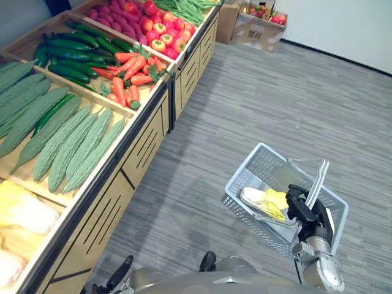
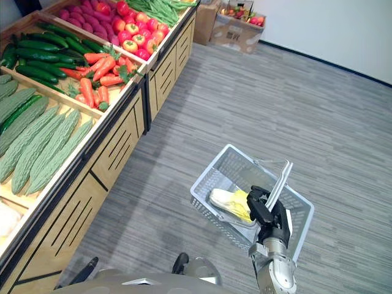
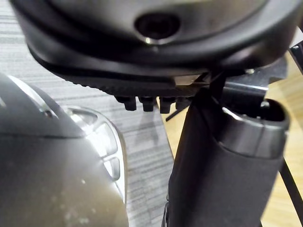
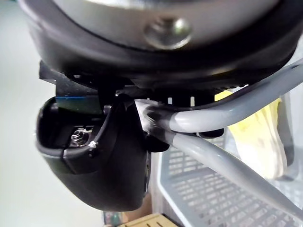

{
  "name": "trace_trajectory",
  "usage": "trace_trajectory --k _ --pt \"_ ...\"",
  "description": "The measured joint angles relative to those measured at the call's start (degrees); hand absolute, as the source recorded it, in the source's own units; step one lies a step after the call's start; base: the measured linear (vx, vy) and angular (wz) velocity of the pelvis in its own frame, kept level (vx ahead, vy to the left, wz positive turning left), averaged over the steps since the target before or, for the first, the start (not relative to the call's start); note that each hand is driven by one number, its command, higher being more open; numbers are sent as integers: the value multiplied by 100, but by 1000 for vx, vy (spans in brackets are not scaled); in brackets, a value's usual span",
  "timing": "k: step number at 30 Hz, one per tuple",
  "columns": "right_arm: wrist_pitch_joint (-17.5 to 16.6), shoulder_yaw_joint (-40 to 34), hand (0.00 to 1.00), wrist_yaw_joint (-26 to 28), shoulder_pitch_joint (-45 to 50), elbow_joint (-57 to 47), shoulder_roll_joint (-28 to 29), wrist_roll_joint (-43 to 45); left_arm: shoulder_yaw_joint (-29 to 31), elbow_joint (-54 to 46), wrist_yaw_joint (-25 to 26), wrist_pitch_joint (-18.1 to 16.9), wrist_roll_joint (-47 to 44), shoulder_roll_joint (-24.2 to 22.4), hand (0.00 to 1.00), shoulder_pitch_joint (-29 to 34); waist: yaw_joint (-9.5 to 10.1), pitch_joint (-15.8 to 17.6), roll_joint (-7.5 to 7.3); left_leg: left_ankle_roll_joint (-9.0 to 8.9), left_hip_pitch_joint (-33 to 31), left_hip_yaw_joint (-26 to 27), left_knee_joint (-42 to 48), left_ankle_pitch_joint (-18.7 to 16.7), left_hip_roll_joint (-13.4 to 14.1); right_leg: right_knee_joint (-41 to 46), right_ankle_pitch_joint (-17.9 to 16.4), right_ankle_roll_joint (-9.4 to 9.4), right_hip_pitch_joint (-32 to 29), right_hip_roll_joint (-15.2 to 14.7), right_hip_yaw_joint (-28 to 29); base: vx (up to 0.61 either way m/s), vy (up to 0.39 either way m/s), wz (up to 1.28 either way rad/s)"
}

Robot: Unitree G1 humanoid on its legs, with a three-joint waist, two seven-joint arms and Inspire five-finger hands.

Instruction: Pick vegetable in the basket

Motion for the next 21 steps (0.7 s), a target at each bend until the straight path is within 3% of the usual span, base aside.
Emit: trace_trajectory --k 1,3,4,6,7,8,12,18,21 --pt "0 28 0 0 14 -25 -1 -2 -34 2 6 0 1 9 100 7 0 -4 -6 23 3 -293 52 14 -19 -134 74 2 61 40 108 -19 -25 -82" --pt "-98 403 0 -31 -21 -73 2 -3 -232 18 11 -37 -3 92 100 88 116 16 -59 393 -319 -2190 849 -126 -139 -432 234 -72 253 119 791 -12 39 -138" --pt "-197 572 0 -51 -75 -59 -23 -1 -450 24 -11 -120 -24 92 100 135 219 69 -80 242 -470 -3358 814 -807 -657 -383 212 -132 164 73 1259 -22 148 -165" --pt "-215 682 0 -52 -191 -53 -43 -1 -623 23 -68 -159 -31 45 100 161 380 103 30 228 -591 -4432 596 -1205 -1266 -250 204 -147 -31 106 1763 -50 182 -163" --pt "-229 773 0 -32 -217 -60 -125 1 -736 23 -75 -171 -63 -30 100 185 491 109 244 270 -678 -5095 137 -1154 -1613 -122 207 -124 -156 277 2059 -59 201 -168" --pt "-236 833 0 -30 -208 -11 -138 -2 -800 51 -88 -210 -91 -73 100 194 535 109 390 28 -641 -5211 24 -1191 -1603 -58 208 -60 -190 389 2252 -6 187 -138" --pt "-234 1042 0 -12 39 2 -83 -2 -910 50 -186 -264 -224 43 100 -15 450 31 142 137 -477 -4894 -548 -934 -1888 -18 346 138 -441 169 2563 55 109 -40" --pt "-233 1198 0 4 117 -27 -110 -11 -1326 27 -171 -254 -199 139 100 -206 451 31 327 177 -308 -4776 -820 -755 -2095 -145 453 294 -486 17 2829 63 84 -16" --pt "-234 1196 0 -16 78 -27 -110 -12 -1599 6 -197 -265 -135 227 100 -332 433 14 313 177 -293 -4783 -1045 -663 -2112 -252 485 323 -517 8 2831 26 5 1"
